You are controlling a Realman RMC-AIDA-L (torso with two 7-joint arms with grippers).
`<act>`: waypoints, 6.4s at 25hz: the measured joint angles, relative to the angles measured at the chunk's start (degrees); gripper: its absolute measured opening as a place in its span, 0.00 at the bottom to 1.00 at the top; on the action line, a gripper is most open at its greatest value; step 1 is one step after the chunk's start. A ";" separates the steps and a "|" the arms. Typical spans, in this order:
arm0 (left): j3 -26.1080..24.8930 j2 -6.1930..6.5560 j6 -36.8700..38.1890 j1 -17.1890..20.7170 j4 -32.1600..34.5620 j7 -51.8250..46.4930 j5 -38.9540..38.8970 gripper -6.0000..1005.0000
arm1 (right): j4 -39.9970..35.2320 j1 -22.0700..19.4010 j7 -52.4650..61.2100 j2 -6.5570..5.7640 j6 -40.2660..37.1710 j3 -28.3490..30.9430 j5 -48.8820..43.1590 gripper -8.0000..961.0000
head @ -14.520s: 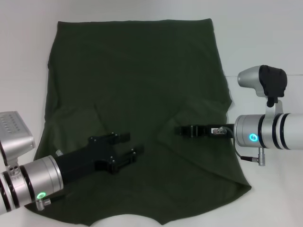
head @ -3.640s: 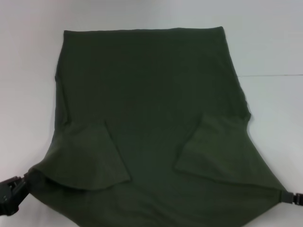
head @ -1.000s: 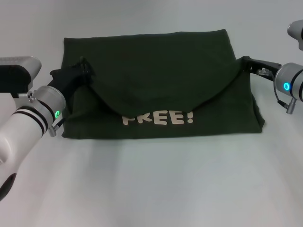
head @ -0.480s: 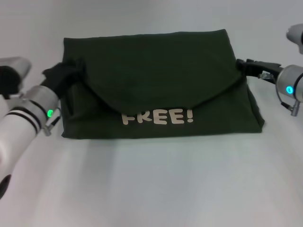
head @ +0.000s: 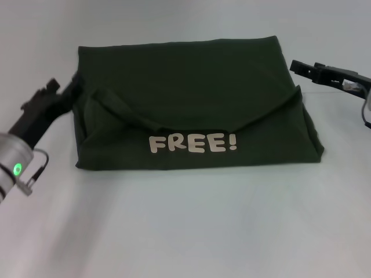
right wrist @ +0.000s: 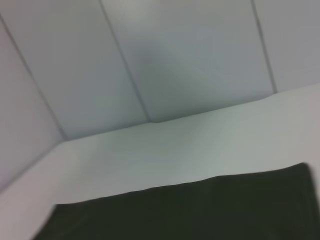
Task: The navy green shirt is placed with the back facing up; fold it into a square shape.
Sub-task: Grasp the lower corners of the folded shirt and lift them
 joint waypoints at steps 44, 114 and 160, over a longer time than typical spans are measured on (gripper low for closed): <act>11.92 -0.64 -15.13 4.35 3.37 13.71 18.33 0.89 | -4.89 -9.18 14.95 -2.06 -15.94 -3.58 0.32 0.75; 13.71 -0.36 -17.07 2.84 4.88 12.63 17.98 0.08 | -4.56 -6.96 27.68 0.58 2.27 -18.25 -15.94 0.73; 13.51 -0.57 12.65 12.99 15.48 -14.90 22.84 0.08 | -17.85 -21.81 14.55 2.51 -17.88 -16.51 -3.53 0.02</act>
